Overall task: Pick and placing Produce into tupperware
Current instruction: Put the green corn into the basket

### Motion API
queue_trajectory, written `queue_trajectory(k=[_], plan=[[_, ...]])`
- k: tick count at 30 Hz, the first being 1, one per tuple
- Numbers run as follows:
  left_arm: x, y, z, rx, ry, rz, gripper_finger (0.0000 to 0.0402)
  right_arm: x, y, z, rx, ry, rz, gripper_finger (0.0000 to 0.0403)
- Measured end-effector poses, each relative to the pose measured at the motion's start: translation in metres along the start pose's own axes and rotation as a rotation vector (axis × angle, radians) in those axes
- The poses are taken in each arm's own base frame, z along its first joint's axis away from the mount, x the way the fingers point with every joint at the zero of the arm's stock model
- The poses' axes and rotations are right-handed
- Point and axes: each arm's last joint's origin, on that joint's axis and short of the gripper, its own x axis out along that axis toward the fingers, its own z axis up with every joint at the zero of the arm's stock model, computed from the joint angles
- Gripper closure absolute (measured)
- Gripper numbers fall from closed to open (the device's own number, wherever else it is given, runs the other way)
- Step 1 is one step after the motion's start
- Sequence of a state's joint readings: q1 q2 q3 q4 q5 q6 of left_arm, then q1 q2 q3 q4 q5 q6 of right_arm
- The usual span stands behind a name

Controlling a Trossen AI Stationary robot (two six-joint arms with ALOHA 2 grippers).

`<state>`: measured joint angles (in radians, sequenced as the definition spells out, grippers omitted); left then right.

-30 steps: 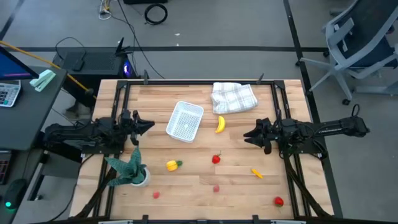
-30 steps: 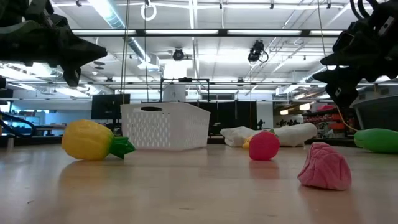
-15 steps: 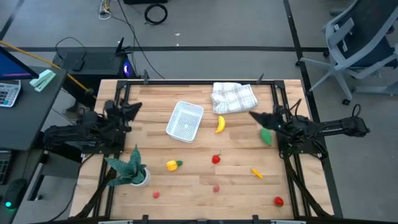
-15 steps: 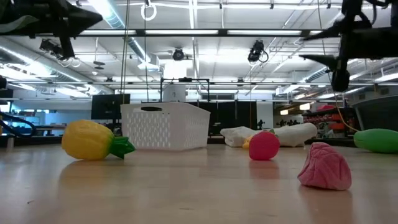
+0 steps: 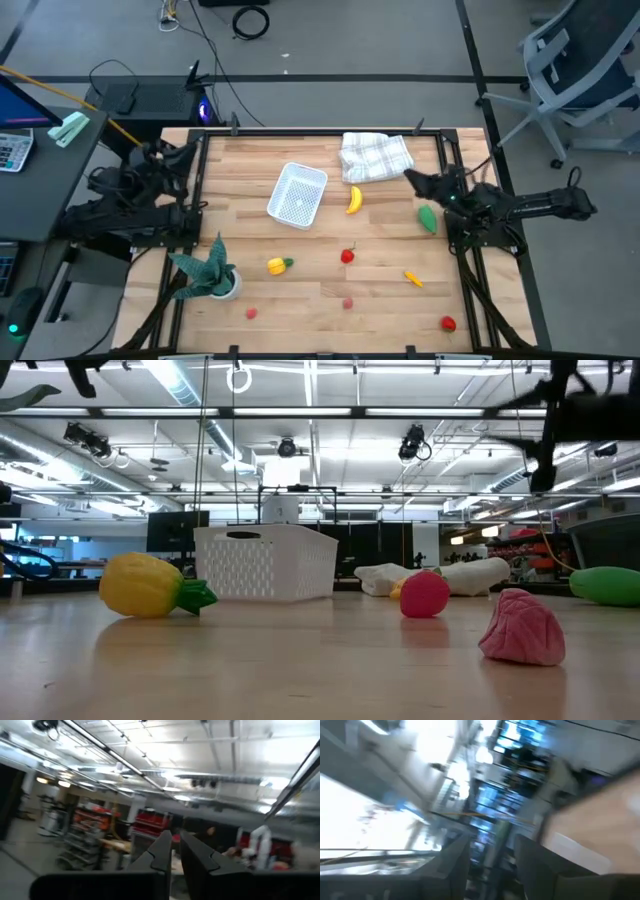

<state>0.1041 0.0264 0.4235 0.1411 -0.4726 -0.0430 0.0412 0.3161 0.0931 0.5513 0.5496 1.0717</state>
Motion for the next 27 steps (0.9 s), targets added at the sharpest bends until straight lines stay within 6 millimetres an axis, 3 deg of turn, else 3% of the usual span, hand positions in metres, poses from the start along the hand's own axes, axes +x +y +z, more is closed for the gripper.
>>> queue_trajectory(k=[3, 7, 10, 14, 17, 20, 25, 27], plan=[[-0.001, 0.001, 0.013, 0.062, -0.006, 0.033, 0.0329, 0.007, 0.045, 0.018, -0.065, -0.022, 0.128, 0.0243], [-0.003, 0.002, 0.026, 0.021, -0.034, 0.045, 0.0296, 0.025, 0.123, 0.044, -0.244, -0.002, 0.244, 0.0243], [-0.004, 0.002, 0.029, 0.020, -0.038, 0.046, 0.0277, 0.048, 0.177, 0.056, -0.469, 0.069, 0.221, 0.0243], [-0.004, 0.002, 0.030, 0.013, -0.035, 0.046, 0.0262, 0.079, 0.232, 0.065, -0.811, 0.230, 0.051, 0.0243], [-0.004, 0.002, 0.027, -0.032, -0.012, 0.046, 0.0258, 0.099, 0.255, 0.067, -0.923, 0.348, -0.166, 0.0243], [-0.004, 0.002, 0.024, -0.060, 0.017, 0.048, 0.0260, 0.113, 0.263, 0.064, -0.953, 0.435, -0.413, 0.0243], [-0.004, 0.002, 0.020, -0.175, 0.049, 0.054, 0.0270, 0.123, 0.247, 0.055, -0.966, 0.646, -0.827, 0.0234], [-0.004, 0.003, 0.019, -0.257, 0.056, 0.058, 0.0273, 0.134, 0.239, 0.046, -0.958, 0.707, -0.815, 0.0221]])
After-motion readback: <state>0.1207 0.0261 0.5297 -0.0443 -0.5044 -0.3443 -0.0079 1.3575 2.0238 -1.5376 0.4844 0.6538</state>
